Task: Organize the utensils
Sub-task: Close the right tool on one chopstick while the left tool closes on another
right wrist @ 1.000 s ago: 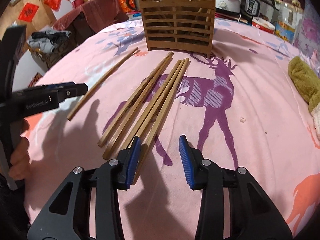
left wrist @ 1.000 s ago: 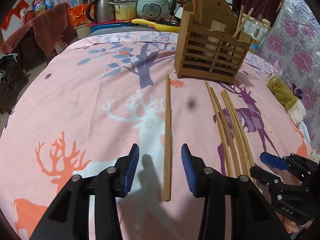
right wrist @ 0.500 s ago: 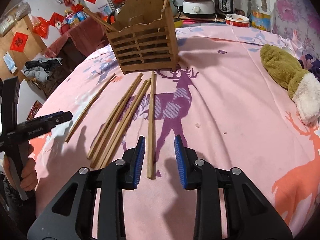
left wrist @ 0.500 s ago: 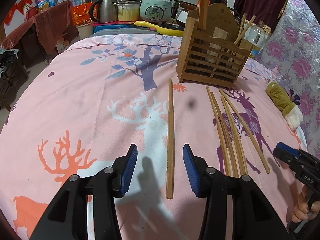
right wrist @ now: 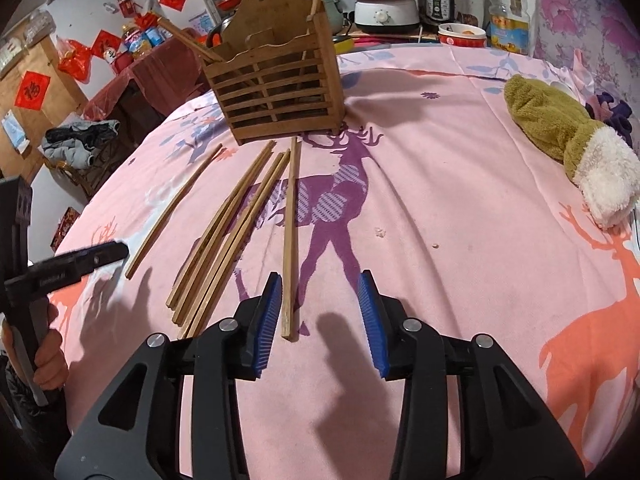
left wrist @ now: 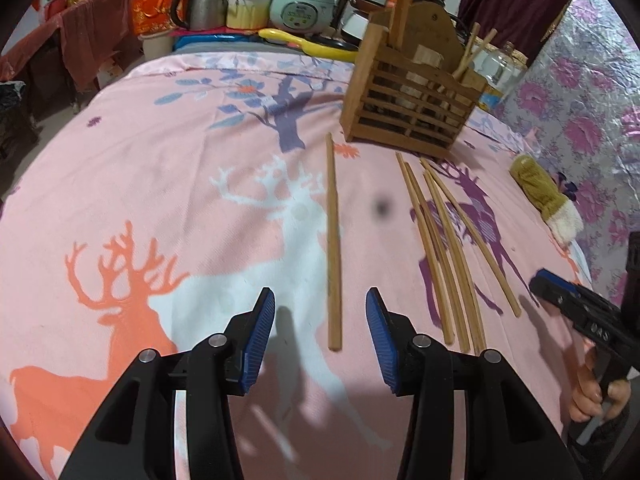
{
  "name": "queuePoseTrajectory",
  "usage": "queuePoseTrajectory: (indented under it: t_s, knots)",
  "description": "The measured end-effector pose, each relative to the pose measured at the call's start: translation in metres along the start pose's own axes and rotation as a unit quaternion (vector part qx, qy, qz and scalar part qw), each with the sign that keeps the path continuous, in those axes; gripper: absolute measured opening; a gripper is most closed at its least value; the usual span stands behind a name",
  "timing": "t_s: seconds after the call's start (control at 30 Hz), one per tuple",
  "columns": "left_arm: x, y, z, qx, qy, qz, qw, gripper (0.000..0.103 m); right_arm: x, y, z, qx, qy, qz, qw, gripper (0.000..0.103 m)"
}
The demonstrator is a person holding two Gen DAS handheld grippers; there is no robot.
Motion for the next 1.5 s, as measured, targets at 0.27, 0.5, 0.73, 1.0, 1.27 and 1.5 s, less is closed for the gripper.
queuePoseTrajectory:
  t_s: [0.27,0.5,0.73,1.0,1.27,1.5]
  knots:
    - [-0.008,-0.021,0.01,-0.045,0.017,0.006,0.9988,0.044,0.001,-0.003,-0.001,-0.011,-0.003,-0.012,1.0,0.041]
    - [-0.008,-0.026,0.014,-0.071,0.003,-0.043,0.9966,0.031,0.0,-0.001,0.0,-0.008,-0.001,-0.011,1.0,0.041]
    - [-0.008,-0.025,0.015,-0.075,-0.001,-0.049,0.9959,0.029,-0.006,0.01,0.004,0.012,0.01,-0.011,1.0,0.041]
    - [-0.007,-0.021,0.015,-0.061,0.004,-0.037,0.9974,0.029,-0.02,0.018,0.017,0.034,0.044,0.003,0.998,0.039]
    - [-0.007,-0.019,0.014,-0.062,0.002,-0.046,0.997,0.02,-0.021,0.029,0.028,0.088,0.046,0.056,0.993,0.007]
    - [-0.006,-0.02,0.015,-0.066,0.001,-0.049,0.9966,0.014,-0.018,0.027,0.027,0.084,0.045,0.053,0.994,0.007]
Point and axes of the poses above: each gripper's, at about its wrist camera, not at the fingertips, and x roughly against the way its jaws point, y to its left, z to its underside, the point moved 3 cm from there along -x, roughly the way its jaws point, and after that the axes turned 15 degrees about -z, right-handed, at the moved point
